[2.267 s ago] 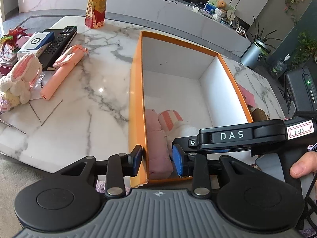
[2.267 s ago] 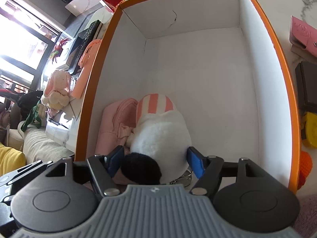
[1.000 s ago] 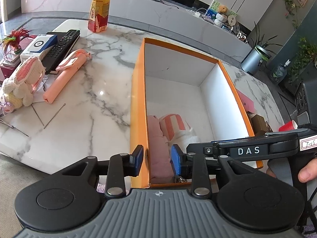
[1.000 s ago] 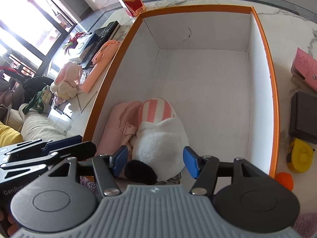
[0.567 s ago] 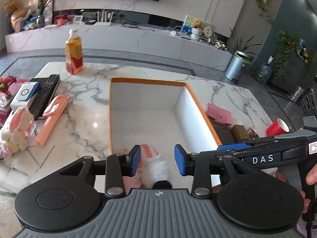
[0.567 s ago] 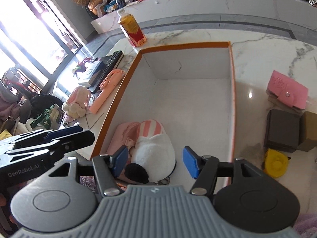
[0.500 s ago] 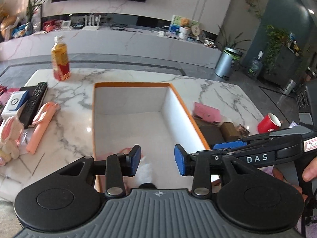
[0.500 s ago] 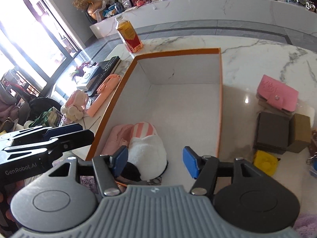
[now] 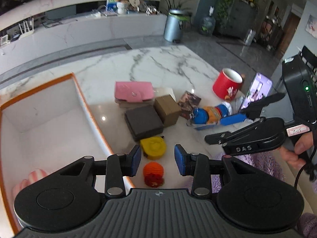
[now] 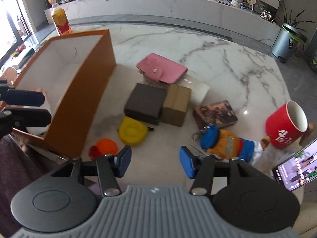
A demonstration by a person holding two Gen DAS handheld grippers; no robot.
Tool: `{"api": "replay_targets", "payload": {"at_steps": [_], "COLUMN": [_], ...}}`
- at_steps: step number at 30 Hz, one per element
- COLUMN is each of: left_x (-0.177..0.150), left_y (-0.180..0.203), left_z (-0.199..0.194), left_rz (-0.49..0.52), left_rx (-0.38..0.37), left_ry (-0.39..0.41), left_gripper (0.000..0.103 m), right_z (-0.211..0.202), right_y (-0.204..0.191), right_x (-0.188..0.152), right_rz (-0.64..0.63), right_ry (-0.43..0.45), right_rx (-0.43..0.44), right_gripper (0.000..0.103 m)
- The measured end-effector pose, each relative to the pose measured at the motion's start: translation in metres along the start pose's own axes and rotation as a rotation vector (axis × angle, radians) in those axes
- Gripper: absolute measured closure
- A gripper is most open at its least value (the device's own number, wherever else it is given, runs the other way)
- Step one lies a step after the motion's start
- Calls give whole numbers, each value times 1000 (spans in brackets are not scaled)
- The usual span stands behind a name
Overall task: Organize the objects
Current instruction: 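Grasp the plush bear keychain with the right tool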
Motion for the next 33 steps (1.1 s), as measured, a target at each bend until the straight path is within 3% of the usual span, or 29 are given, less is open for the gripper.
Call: {"api": "replay_targets", "payload": {"at_steps": [7, 9, 13, 22, 24, 27, 33], "left_x": [5, 9, 19, 44, 48, 54, 66], "left_y": [9, 10, 11, 11, 10, 6, -5], "left_z": [53, 64, 81, 108, 111, 115, 122], "left_rz": [17, 22, 69, 198, 232, 283, 421], "left_rx": [5, 5, 13, 60, 65, 77, 99], "left_ry": [-146, -165, -199, -260, -265, -275, -303], "left_gripper": [60, 60, 60, 60, 60, 60, 58], "right_z": [28, 35, 50, 86, 94, 105, 102], "right_y": [35, 41, 45, 42, 40, 39, 40], "right_x": [-11, -11, -11, -17, -18, -18, -16], "right_rz": [-199, -268, -455, -751, -792, -817, -794], "right_ry": [-7, 0, 4, 28, 30, 14, 7], "right_rx": [-49, -54, -67, -81, -101, -117, -103], "right_gripper": [46, 45, 27, 27, 28, 41, 48]}}
Point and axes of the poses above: each gripper's, at about its wrist camera, not at the fingertips, and z roughly the way its jaws point, y to its right, x to its top, the point moved 3 cm from there along z, roughly the way its jaws point, and after that the axes turned 12 degrees about -x, right-handed, at the moved point
